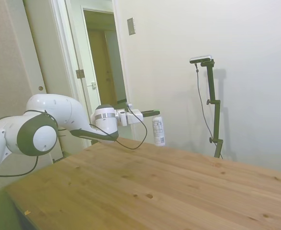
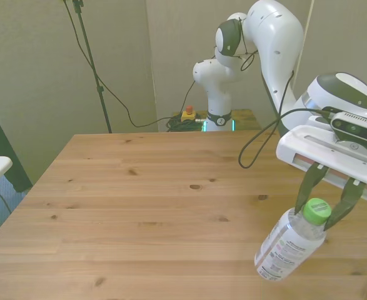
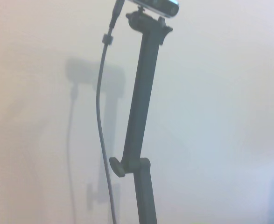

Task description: Stand the water bottle

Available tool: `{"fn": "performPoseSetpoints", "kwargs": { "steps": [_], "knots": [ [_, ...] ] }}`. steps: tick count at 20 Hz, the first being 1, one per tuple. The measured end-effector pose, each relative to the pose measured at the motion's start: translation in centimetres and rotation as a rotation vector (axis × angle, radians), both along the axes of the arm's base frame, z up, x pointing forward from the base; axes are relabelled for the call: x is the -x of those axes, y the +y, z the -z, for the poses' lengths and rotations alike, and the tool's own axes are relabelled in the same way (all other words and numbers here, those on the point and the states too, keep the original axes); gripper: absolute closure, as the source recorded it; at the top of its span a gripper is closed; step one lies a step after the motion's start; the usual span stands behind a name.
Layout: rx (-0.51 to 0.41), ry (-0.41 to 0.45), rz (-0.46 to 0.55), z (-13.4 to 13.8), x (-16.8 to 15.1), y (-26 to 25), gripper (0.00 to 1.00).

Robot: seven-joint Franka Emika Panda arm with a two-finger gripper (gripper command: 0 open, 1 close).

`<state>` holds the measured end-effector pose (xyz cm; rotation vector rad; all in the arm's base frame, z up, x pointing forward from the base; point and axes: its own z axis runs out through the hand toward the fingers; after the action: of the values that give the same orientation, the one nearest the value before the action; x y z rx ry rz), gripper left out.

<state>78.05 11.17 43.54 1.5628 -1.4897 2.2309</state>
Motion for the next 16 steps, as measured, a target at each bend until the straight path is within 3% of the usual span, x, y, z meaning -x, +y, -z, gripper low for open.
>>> {"fn": "performPoseSetpoints", "kwargs": {
  "steps": [8,16],
  "knots": [
    [-0.022,-0.083,0.032,-0.8,-0.3,0.3,1.0],
    [-0.061,-0.11,0.052,1.6,2.7,-1.2,1.0]
  ]
}}
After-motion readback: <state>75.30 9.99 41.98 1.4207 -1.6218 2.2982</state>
